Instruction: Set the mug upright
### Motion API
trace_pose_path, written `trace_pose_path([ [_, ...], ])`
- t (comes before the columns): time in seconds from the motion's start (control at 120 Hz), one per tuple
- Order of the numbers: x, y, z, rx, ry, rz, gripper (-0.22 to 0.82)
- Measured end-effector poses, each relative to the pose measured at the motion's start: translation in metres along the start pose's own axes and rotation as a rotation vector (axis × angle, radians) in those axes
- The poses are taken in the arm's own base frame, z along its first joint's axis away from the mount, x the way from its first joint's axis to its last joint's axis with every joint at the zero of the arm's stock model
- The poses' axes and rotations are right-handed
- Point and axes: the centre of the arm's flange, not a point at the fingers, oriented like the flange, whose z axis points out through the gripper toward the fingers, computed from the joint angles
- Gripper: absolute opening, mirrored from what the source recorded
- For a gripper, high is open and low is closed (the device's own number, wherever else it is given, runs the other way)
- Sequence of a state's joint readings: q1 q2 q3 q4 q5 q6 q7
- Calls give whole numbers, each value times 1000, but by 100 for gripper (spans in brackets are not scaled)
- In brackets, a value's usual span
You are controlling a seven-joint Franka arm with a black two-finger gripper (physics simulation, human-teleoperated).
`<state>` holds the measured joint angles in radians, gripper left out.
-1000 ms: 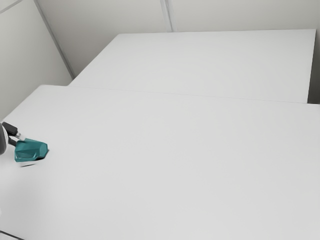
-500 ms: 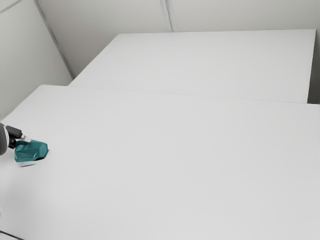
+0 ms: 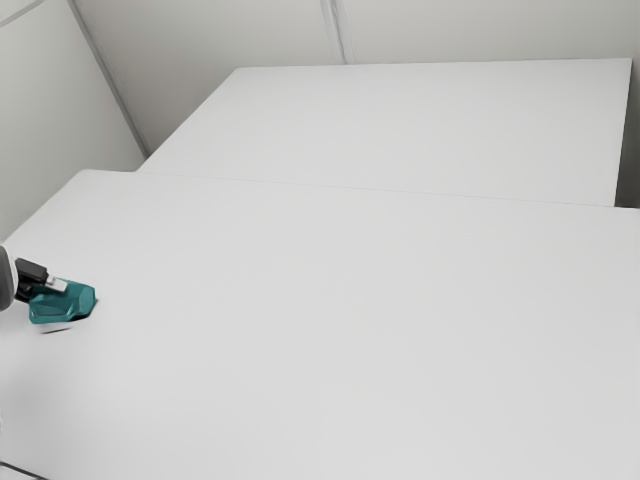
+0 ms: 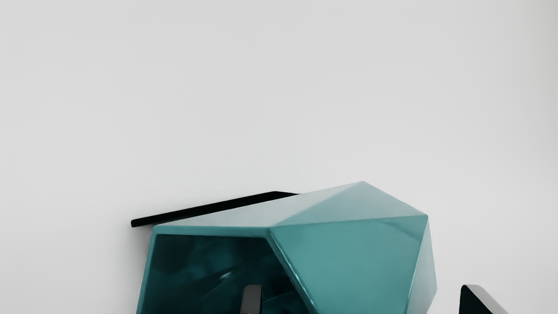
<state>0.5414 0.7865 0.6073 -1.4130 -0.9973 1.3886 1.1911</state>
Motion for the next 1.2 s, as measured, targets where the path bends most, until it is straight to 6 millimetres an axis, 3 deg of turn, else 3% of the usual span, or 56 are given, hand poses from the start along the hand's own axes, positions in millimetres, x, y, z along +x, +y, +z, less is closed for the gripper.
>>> trace_pose_path([
  [0.425,2,3,6,-38,32,6,18],
  [0.633,3,4,7,-42,44,8,-3],
  [0.775,8,10,6,-45,59,21,-9],
  [1.033,43,63,-3,-50,86,120,-15],
  [1.108,60,89,3,-53,75,168,-16],
  [1.2,87,139,17,-45,44,253,-16],
])
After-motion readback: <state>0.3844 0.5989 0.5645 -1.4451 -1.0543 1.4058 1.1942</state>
